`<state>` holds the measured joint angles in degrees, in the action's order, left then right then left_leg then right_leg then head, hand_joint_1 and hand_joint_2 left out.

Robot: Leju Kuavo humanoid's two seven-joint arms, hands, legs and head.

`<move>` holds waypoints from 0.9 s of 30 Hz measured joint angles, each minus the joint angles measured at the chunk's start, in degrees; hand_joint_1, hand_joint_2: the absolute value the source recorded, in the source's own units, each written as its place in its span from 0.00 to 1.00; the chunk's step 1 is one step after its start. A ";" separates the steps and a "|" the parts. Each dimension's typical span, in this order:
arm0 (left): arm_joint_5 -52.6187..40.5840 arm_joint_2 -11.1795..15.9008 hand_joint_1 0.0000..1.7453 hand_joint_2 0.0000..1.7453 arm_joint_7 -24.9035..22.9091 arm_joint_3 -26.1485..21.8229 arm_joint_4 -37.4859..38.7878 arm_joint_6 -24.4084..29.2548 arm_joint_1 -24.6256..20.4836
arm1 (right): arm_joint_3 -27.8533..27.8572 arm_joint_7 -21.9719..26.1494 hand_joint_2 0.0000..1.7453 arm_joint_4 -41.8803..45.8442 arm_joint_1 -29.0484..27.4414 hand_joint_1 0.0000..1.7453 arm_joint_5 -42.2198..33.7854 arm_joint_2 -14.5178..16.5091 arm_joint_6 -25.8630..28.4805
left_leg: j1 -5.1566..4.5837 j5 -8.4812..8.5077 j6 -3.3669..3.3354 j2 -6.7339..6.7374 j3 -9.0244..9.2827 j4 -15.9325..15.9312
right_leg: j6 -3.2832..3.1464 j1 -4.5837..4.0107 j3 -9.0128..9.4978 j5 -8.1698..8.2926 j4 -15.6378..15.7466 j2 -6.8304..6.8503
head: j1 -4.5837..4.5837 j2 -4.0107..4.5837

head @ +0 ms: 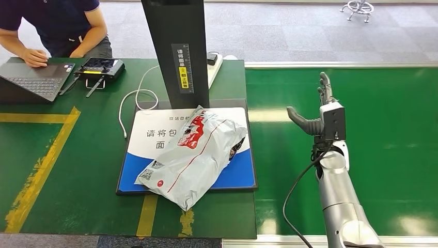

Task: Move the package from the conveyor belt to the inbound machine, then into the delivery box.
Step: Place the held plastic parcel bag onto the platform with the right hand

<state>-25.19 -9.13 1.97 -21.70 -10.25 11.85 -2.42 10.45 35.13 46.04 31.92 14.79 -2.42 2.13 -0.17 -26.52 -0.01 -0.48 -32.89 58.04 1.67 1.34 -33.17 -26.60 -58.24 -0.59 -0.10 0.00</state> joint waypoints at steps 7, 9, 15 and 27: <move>-0.05 -0.01 0.00 0.00 -0.02 -0.58 0.01 0.00 -0.01 | 0.37 0.47 1.00 1.87 -1.70 0.00 -1.37 -0.06 -0.59 | 0.00 0.01 -0.01 0.01 0.01 0.01 | 0.02 0.00 0.01 0.02 0.01 0.00 | -0.01 0.00; -0.03 -0.01 0.00 0.00 -0.01 -0.75 0.01 0.01 -0.01 | 0.39 0.45 1.00 2.06 -1.84 0.00 -1.52 -0.07 -0.93 | 0.00 0.02 -0.01 0.01 0.01 0.01 | 0.03 0.00 0.01 0.02 0.01 0.00 | -0.01 0.00; 0.42 -0.03 0.00 0.00 0.02 -1.27 0.01 0.33 -0.01 | 0.17 -0.26 1.00 2.03 -2.18 0.00 -1.62 -0.11 -3.35 | 0.00 0.02 -0.01 0.00 0.00 0.01 | 0.03 0.00 0.00 0.02 0.00 0.00 | -0.01 0.00; -0.48 -0.03 0.00 0.00 0.54 -2.39 0.00 -0.03 0.00 | -4.39 -0.72 1.00 3.26 -7.30 0.00 -1.25 -1.14 -8.21 | 0.00 0.02 -0.01 0.00 -0.02 0.01 | 0.03 0.00 0.00 0.02 0.01 0.00 | -0.01 0.00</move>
<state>-25.67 -9.16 2.51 -24.09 -10.25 11.81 -2.41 6.07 34.42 49.30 24.61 13.54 -3.55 -6.08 -0.18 -26.51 -0.03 -0.48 -32.91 58.05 1.70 1.34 -33.17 -26.58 -58.23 -0.59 -0.11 0.00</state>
